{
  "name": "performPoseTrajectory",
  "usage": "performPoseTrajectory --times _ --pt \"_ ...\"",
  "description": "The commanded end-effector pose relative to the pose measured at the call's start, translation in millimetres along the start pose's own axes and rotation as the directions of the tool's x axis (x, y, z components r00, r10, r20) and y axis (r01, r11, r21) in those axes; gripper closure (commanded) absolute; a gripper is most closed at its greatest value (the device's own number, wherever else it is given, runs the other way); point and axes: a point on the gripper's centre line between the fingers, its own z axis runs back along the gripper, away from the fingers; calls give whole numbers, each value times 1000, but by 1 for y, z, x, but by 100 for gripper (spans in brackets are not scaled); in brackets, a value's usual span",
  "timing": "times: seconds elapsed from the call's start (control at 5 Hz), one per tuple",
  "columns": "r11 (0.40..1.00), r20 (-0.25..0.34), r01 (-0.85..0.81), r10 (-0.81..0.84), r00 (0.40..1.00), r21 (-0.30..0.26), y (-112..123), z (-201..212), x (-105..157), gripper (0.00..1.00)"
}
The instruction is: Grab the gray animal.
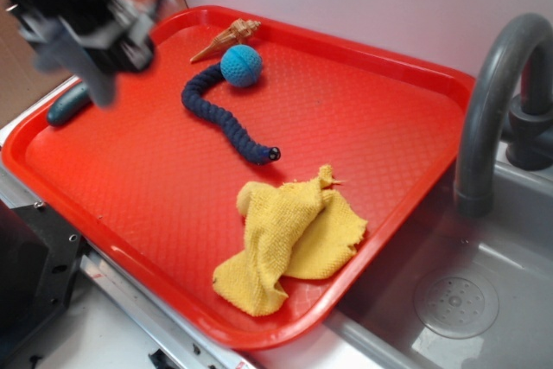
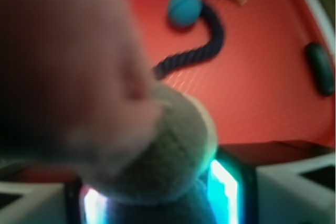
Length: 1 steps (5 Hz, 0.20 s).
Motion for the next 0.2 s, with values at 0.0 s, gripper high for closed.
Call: performPoseTrajectory --times 0.0 --pt "996 6 -81 81 997 21 21 14 3 100"
